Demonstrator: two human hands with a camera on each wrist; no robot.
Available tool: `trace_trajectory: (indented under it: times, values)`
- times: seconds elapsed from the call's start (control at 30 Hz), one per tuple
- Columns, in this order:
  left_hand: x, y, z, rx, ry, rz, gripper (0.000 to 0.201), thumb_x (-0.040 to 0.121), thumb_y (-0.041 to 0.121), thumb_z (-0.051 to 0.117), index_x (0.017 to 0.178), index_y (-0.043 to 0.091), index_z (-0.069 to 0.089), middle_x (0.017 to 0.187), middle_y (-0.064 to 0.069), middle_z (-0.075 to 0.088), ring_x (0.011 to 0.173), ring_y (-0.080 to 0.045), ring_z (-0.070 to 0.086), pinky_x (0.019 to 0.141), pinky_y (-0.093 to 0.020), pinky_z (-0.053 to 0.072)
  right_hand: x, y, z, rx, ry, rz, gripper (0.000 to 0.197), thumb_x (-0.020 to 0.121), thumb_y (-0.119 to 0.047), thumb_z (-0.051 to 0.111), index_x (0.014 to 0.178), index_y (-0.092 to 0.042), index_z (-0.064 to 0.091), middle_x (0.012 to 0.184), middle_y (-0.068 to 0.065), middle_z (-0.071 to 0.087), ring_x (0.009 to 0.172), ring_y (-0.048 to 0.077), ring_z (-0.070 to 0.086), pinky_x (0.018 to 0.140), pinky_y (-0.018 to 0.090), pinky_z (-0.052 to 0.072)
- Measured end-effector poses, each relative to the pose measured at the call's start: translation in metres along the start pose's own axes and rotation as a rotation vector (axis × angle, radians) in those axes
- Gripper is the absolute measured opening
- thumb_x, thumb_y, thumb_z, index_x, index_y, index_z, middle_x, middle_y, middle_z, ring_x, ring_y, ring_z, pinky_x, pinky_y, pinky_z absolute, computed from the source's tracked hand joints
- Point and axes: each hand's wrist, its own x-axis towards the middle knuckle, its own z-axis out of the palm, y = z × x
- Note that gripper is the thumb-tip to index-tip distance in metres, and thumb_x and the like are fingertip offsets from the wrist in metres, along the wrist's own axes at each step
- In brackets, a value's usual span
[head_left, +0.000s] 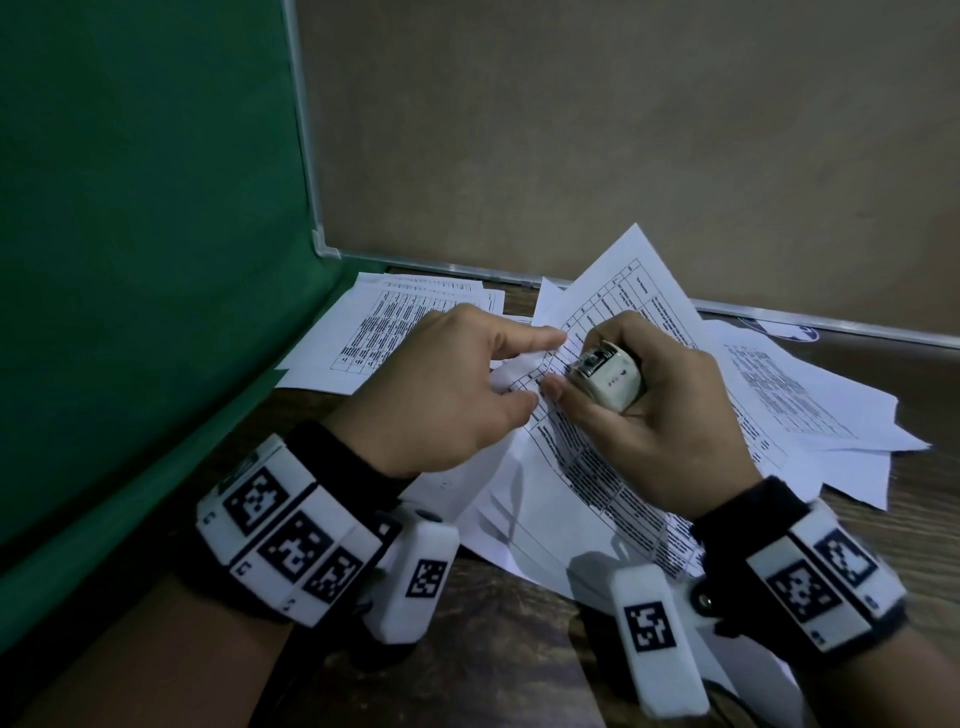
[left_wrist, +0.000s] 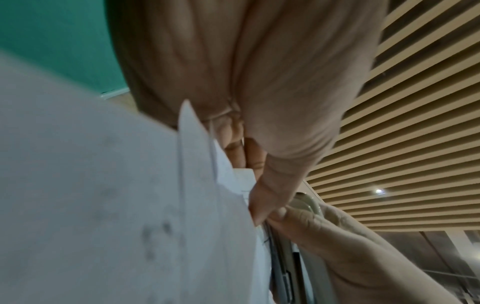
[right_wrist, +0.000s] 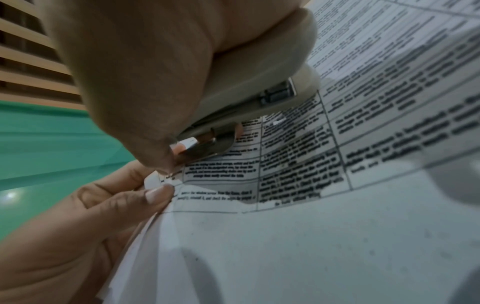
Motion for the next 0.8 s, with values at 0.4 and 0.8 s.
trace_trajectory:
  times: [0.4, 0.8]
  values:
    - [0.006, -0.021, -0.012, 0.100, 0.018, -0.071, 0.060, 0.085, 0.006, 0.074, 0.139, 0.030, 0.066, 0.138, 0.009, 0.066, 0.121, -0.004, 0.065, 0.105, -0.019, 0.048, 0.003, -0.003, -0.006, 0.218, 0.024, 0.088, 0.029, 0.089, -0.036, 0.080, 0.086, -0.019, 0.057, 0.065, 0.007, 0.064, 0.056, 0.034, 0.062, 0.047, 0.045, 0.050]
    - [0.019, -0.049, -0.020, 0.043, 0.158, -0.197, 0.024, 0.081, 0.010, 0.083, 0.087, 0.033, 0.082, 0.084, 0.022, 0.075, 0.077, 0.008, 0.064, 0.078, -0.018, 0.050, 0.002, -0.011, -0.011, 0.303, -0.112, 0.265, 0.027, 0.092, -0.022, 0.077, 0.091, -0.005, 0.055, 0.060, 0.015, 0.065, 0.038, 0.009, 0.053, 0.039, 0.019, 0.040]
